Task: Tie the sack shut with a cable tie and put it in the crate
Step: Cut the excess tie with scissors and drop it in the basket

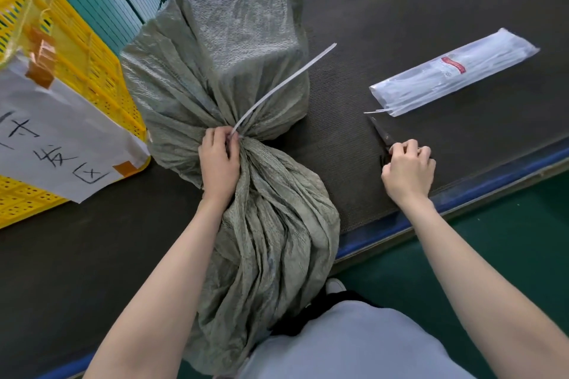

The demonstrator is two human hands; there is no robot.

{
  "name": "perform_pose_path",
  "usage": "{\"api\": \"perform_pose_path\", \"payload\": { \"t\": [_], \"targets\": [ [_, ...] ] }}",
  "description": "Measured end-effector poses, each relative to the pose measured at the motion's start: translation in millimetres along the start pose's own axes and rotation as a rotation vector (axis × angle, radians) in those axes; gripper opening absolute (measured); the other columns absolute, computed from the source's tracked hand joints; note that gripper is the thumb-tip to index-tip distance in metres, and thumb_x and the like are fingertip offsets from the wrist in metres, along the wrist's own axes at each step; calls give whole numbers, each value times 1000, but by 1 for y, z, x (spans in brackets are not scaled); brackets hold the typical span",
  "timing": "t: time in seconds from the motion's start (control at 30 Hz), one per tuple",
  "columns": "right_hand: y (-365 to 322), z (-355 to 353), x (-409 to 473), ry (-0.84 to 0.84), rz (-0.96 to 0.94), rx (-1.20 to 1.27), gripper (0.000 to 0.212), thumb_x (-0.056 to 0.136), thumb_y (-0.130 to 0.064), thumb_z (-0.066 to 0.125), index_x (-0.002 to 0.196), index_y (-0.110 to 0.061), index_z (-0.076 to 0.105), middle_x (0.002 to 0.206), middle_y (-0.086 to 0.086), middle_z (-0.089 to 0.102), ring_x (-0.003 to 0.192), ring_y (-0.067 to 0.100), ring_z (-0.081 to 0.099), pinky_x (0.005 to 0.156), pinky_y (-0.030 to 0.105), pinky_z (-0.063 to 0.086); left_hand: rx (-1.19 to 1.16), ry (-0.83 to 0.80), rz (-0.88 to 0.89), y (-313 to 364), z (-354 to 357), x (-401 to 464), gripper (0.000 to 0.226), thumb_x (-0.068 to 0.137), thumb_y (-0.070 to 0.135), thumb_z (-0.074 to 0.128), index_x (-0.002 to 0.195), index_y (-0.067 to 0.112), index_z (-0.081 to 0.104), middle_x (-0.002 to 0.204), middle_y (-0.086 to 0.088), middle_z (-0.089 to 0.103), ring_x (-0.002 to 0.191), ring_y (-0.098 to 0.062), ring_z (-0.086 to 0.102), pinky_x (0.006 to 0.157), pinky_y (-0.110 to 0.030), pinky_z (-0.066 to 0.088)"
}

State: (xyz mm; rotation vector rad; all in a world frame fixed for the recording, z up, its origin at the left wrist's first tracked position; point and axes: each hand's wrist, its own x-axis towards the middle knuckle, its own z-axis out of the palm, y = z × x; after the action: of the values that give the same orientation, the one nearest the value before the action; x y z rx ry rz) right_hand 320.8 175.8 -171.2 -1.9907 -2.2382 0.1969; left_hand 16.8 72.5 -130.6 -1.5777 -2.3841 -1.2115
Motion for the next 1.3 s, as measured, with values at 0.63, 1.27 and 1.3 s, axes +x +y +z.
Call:
{"api": "perform_pose_path", "payload": {
  "t": [0.63, 1.27, 1.3],
  "targets": [
    [-3, -12, -20, -101, -70, 389, 40, 90, -11, 56, 126, 0, 41, 126, 20, 46, 100, 41, 56, 80, 43, 43, -51, -16, -37, 7, -9, -3, 20, 97, 14, 51, 98, -1, 63, 97, -17, 60, 88, -19, 54, 78, -22, 36],
    [-97, -49, -14, -53, -729, 456, 44, 77, -45, 61, 101, -8, 55, 96, 7, 54, 79, 34, 61, 64, 45, 52, -521, 214, -340, 27, -80, 19, 15, 90, 15, 63, 78, 23, 68, 74, 10, 66, 70, -9, 60, 71, -23, 49],
    [-100, -51, -12, -47, -742, 421, 49, 75, -50, 57, 101, -9, 54, 96, 6, 53, 78, 34, 61, 63, 44, 52, -533, 222, -353, 28, -83, 20, 15, 90, 13, 63, 79, 21, 68, 74, 8, 66, 67, -7, 60, 70, -22, 50]
  ]
}}
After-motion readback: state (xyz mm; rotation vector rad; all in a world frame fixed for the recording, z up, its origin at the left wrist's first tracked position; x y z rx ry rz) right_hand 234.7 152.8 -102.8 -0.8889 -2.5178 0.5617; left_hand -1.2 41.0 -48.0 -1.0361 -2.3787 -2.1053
